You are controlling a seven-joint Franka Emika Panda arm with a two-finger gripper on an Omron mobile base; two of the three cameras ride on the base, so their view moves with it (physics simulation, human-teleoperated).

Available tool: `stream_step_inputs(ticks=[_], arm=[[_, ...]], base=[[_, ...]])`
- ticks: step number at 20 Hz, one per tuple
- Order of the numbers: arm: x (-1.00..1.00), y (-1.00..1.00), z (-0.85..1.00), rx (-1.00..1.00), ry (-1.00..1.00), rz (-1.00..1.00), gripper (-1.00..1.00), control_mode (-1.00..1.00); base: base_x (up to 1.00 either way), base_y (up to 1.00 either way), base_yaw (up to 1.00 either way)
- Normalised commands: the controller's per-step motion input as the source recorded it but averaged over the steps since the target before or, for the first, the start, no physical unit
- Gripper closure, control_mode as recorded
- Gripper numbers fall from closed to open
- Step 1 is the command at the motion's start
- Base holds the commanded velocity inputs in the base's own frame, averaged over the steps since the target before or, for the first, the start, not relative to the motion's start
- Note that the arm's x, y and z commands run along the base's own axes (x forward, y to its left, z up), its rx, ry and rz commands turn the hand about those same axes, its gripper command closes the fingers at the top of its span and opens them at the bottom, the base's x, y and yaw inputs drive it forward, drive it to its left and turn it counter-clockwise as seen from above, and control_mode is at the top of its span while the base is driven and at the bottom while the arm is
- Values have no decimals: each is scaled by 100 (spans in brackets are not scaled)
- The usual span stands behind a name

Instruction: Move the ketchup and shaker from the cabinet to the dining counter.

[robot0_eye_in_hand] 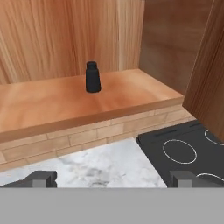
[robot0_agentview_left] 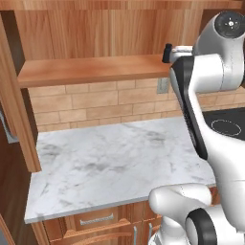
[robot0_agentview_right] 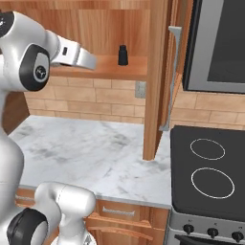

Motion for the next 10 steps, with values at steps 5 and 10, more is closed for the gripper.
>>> stream_step_inputs(ticks=[5, 10], arm=[[51, -13, -17, 0, 14, 5, -100, -100], [50, -18, -9, 0, 7, 5, -100, -100]], base=[[0, 0, 0], [0, 0, 0]])
